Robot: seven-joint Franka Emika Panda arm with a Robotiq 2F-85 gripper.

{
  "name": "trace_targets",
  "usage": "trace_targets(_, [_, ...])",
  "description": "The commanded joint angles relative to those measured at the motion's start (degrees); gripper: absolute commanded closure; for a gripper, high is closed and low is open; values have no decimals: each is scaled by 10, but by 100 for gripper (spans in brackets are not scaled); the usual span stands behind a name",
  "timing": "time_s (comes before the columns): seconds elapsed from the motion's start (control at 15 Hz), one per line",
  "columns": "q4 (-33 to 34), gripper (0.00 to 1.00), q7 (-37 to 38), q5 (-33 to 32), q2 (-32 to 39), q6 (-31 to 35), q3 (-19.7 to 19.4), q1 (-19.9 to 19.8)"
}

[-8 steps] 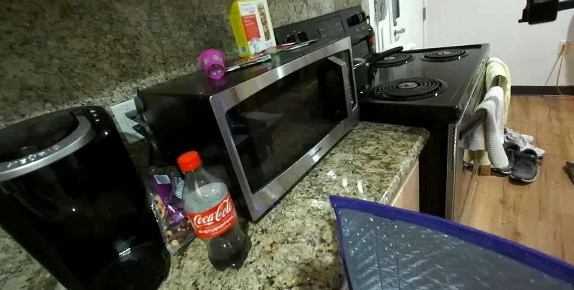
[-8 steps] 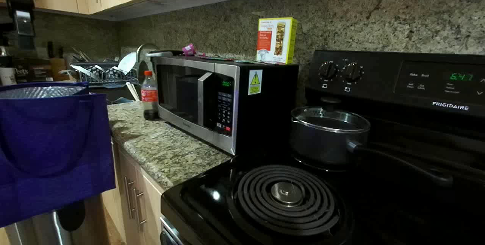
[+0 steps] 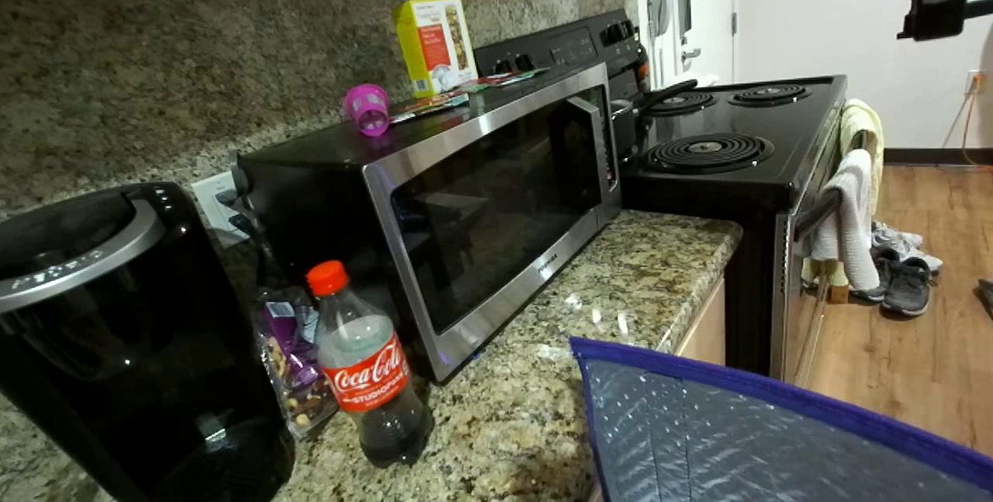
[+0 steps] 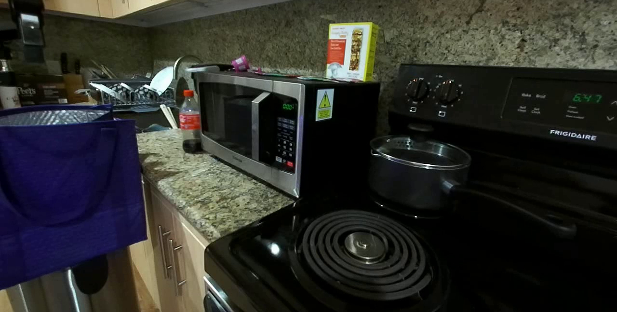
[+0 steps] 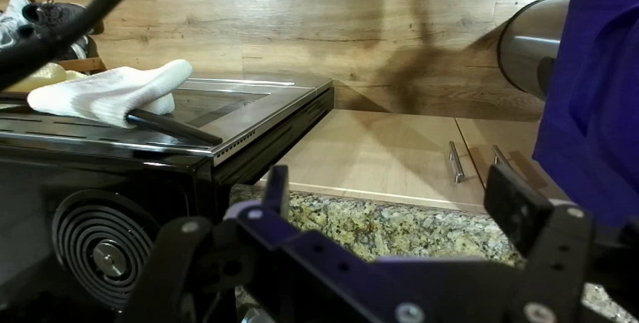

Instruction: Open the microwave door fully

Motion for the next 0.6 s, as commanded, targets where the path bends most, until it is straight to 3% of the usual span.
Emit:
trace_targets(0.0, [21, 0, 0, 0, 31, 18, -26, 12])
trace_targets(0.53, [120, 0, 11, -36, 158, 81, -47, -2])
